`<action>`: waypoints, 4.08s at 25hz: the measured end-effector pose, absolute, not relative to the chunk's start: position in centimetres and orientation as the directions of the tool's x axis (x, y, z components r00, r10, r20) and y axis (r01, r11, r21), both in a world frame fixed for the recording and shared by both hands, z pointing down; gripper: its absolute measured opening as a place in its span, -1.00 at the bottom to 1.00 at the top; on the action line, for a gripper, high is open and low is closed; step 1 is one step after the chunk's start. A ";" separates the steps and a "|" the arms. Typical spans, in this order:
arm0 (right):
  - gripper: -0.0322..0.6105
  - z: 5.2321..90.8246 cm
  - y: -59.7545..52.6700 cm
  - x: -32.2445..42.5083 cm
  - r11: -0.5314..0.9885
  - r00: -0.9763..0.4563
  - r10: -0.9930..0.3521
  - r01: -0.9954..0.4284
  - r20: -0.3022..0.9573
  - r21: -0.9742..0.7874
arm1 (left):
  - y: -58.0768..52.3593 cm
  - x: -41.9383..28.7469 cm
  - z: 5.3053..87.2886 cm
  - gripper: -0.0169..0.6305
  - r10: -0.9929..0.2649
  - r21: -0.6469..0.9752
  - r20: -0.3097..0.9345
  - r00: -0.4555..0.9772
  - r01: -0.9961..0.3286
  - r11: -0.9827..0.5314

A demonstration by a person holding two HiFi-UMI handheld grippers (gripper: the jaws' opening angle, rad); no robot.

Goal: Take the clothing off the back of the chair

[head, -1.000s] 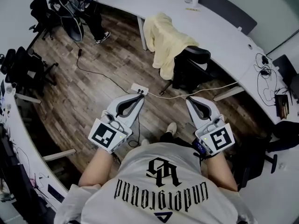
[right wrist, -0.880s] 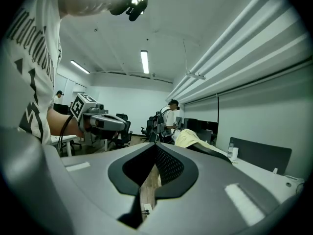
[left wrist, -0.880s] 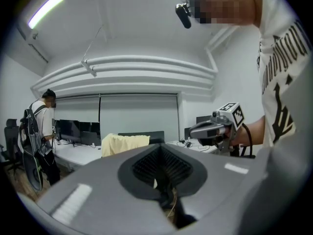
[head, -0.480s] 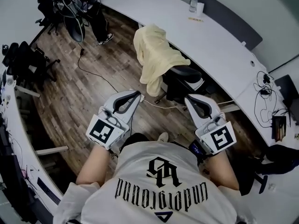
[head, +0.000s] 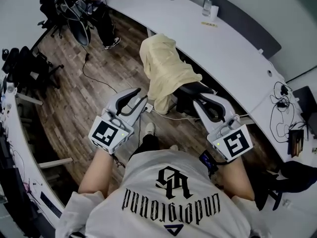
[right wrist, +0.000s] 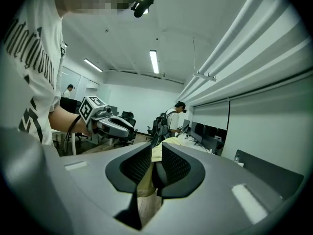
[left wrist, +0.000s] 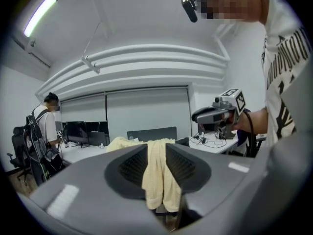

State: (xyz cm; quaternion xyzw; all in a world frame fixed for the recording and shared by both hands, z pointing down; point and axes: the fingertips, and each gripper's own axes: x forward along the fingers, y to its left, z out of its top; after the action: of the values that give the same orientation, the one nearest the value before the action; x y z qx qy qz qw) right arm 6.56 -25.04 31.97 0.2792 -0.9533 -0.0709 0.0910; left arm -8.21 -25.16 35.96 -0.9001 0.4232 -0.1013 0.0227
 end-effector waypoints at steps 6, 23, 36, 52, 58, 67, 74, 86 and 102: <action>-0.61 32.7 -27.8 4.5 0.836 -0.812 -0.548 -0.526 0.201 0.154 | -30.3 -9.9 36.6 -0.33 -0.734 -0.130 0.197 0.650 -0.724 -0.677; -0.16 36.5 -36.0 0.3 0.909 -0.813 -0.370 -0.418 0.449 -0.008 | -41.9 -12.1 42.0 0.33 -0.539 -0.033 0.346 0.768 -0.564 -0.825; -0.16 39.3 -36.3 -0.6 0.919 -0.860 -0.008 -0.207 0.510 -0.335 | -44.0 -10.5 45.6 0.36 -0.417 0.064 0.371 0.830 -0.471 -0.880; -0.76 38.6 -34.3 -1.2 0.909 -0.890 0.184 -0.008 0.418 -0.417 | -42.8 -9.7 44.5 -0.50 -0.470 0.046 0.340 0.814 -0.514 -0.857; -0.77 38.2 -34.1 -0.9 0.945 -0.875 0.102 -0.064 0.472 -0.321 | -41.3 -10.1 42.4 -0.67 -0.531 0.013 0.312 0.788 -0.562 -0.827; -0.78 36.6 -30.9 0.8 0.963 -0.883 0.037 -0.094 0.468 -0.254 | -36.0 -8.6 39.7 -0.68 -0.588 -0.027 0.278 0.759 -0.606 -0.795; -0.78 34.9 -28.0 2.7 0.967 -0.899 -0.025 -0.133 0.438 -0.217 | -31.5 -6.6 37.6 -0.68 -0.639 -0.065 0.245 0.729 -0.645 -0.761; -0.78 33.3 -20.6 5.0 0.969 -0.934 -0.051 -0.133 0.354 -0.210 | -22.3 -4.5 36.7 -0.68 -0.705 -0.084 0.234 0.669 -0.709 -0.701; -0.78 33.0 -12.0 3.0 0.940 -0.928 -0.215 -0.281 0.303 -0.192 | -12.8 -6.1 35.8 -0.69 -0.628 -0.083 0.235 0.742 -0.629 -0.773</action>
State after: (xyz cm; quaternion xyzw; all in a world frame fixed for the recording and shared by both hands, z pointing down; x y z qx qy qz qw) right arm 2.96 -11.98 32.98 0.1272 -0.9750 0.1166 0.1400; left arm -6.14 -12.79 35.80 -0.9332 0.3366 -0.1255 -0.0009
